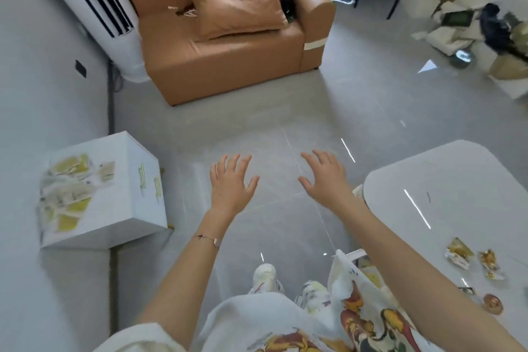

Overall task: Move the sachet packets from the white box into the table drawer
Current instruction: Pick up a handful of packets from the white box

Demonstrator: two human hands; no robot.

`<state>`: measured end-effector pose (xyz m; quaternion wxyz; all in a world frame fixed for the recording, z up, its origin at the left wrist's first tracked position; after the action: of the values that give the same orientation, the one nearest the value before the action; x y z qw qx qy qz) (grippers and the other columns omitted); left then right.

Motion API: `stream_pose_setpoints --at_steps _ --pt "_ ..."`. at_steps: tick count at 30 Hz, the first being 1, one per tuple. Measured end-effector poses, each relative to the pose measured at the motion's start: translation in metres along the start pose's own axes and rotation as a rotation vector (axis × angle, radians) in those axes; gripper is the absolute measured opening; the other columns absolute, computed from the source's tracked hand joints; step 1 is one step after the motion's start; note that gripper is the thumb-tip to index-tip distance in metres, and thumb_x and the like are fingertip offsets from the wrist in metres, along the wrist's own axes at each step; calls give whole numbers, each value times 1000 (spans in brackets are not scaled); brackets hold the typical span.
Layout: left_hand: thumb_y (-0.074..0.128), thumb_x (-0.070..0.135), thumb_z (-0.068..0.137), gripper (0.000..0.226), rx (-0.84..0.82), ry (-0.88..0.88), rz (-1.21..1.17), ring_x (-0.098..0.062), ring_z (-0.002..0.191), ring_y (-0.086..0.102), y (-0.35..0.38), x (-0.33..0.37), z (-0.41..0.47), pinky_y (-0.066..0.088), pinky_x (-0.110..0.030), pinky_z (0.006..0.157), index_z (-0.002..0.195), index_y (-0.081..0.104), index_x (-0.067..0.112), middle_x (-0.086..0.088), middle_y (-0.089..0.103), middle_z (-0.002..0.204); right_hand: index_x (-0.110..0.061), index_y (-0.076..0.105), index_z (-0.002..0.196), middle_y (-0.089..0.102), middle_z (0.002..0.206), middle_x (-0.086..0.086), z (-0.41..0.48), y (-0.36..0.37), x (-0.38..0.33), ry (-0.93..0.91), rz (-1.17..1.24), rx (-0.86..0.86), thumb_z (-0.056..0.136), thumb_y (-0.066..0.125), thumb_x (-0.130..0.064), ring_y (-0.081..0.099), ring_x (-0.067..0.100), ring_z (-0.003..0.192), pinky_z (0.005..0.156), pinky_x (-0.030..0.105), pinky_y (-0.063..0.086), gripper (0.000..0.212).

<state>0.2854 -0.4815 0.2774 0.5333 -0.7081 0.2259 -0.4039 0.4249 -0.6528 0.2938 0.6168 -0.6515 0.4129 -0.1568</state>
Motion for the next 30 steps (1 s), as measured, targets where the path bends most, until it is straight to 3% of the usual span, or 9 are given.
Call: stream_pose_setpoints --at_steps 9,21,30 --pt "46 48 96 58 101 -216 -22 -27 148 8 -44 -91 41 1 -44 118 149 30 30 -1 26 157 -26 29 150 28 156 8 107 9 -105 -259 -40 -75 93 55 -39 22 27 144 115 42 18 63" --pt "42 50 96 60 220 -676 -86 -26 148 5 -68 -201 89 2 -48 118 150 26 31 1 22 159 -27 19 153 23 157 6 243 33 -240 -723 -175 -237 96 51 -40 16 27 145 117 38 12 67" --pt "44 50 95 60 344 -947 -164 -27 147 5 -82 -286 78 -1 -49 117 149 28 30 0 22 159 -25 22 152 35 149 3 308 64 -370 -969 -226 -311 94 53 -35 25 26 141 117 39 16 67"
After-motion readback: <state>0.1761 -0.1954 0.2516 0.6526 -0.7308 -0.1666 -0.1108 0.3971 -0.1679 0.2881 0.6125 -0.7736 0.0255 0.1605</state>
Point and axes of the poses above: each hand's wrist, its own z-axis towards the middle knuckle, its own y-axis out of the palm, x = y × z, the point moved 5 cm from there along z, towards the middle knuckle
